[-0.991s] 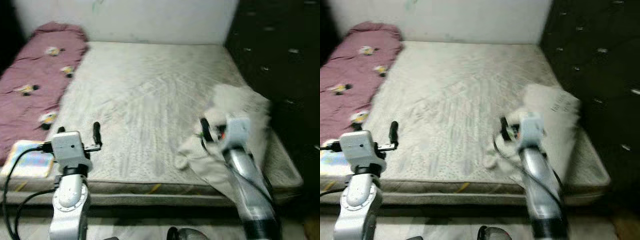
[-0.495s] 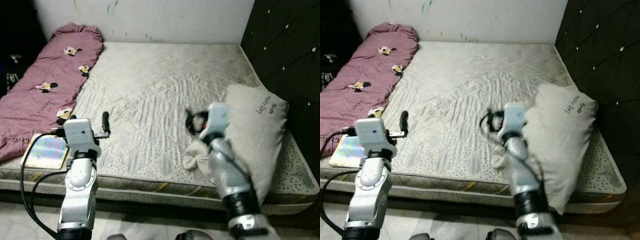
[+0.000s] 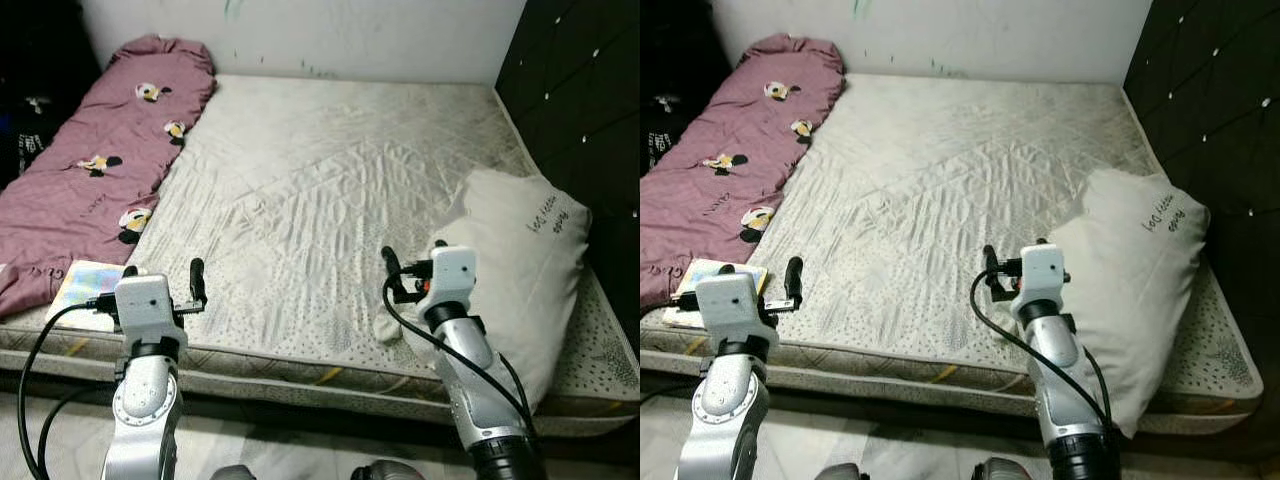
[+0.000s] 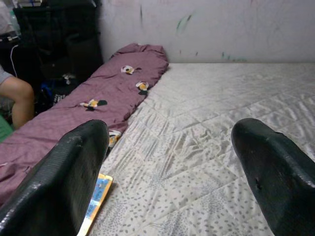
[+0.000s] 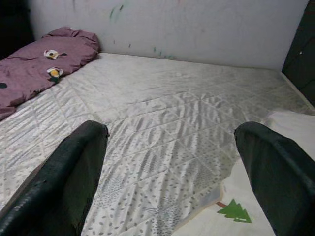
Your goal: Clean up the room
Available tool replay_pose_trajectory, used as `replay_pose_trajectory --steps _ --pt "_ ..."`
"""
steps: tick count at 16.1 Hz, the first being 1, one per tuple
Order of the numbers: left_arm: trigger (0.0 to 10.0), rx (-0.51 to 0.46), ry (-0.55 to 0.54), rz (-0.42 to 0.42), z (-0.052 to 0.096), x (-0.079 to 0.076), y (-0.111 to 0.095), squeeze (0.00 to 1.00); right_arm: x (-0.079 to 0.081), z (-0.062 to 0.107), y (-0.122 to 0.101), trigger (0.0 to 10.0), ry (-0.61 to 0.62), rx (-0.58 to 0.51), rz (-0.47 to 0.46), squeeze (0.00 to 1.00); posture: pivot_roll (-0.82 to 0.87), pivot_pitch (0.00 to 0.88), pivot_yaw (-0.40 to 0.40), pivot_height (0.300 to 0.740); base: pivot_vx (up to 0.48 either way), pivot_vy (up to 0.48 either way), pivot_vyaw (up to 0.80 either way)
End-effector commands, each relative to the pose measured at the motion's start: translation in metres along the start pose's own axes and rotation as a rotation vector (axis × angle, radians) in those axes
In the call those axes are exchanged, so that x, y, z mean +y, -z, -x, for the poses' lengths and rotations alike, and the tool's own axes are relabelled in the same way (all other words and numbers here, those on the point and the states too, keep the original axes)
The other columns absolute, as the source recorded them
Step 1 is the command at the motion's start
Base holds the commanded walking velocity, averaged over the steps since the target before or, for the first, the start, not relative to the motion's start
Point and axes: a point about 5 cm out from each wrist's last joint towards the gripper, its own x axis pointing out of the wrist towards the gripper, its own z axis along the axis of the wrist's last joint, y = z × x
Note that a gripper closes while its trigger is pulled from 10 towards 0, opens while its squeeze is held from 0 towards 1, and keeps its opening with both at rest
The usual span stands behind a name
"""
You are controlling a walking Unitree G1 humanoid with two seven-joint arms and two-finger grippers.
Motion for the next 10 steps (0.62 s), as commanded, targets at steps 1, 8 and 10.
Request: replay_pose_trajectory --steps 1,8,10 --pt "10.0 -0.023 0.019 -0.001 0.001 -0.003 -0.005 0.00 -0.007 -0.001 -0.004 10.0 0.029 -0.004 -0.026 0.00 -0.02 0.000 0.011 0.740 0.000 0.000 -0.80" --pt "10.0 -0.032 0.053 0.023 0.000 -0.005 -0.014 0.00 -0.005 -0.001 -0.015 10.0 0.010 -0.019 -0.030 0.00 -0.02 0.000 -0.005 0.740 0.000 0.000 -0.69" --pt "10.0 -0.037 0.056 0.027 0.000 -0.006 -0.016 0.00 -0.003 -0.001 -0.016 10.0 -0.007 -0.024 -0.029 0.00 -0.02 0.000 -0.008 0.740 0.000 0.000 0.00"
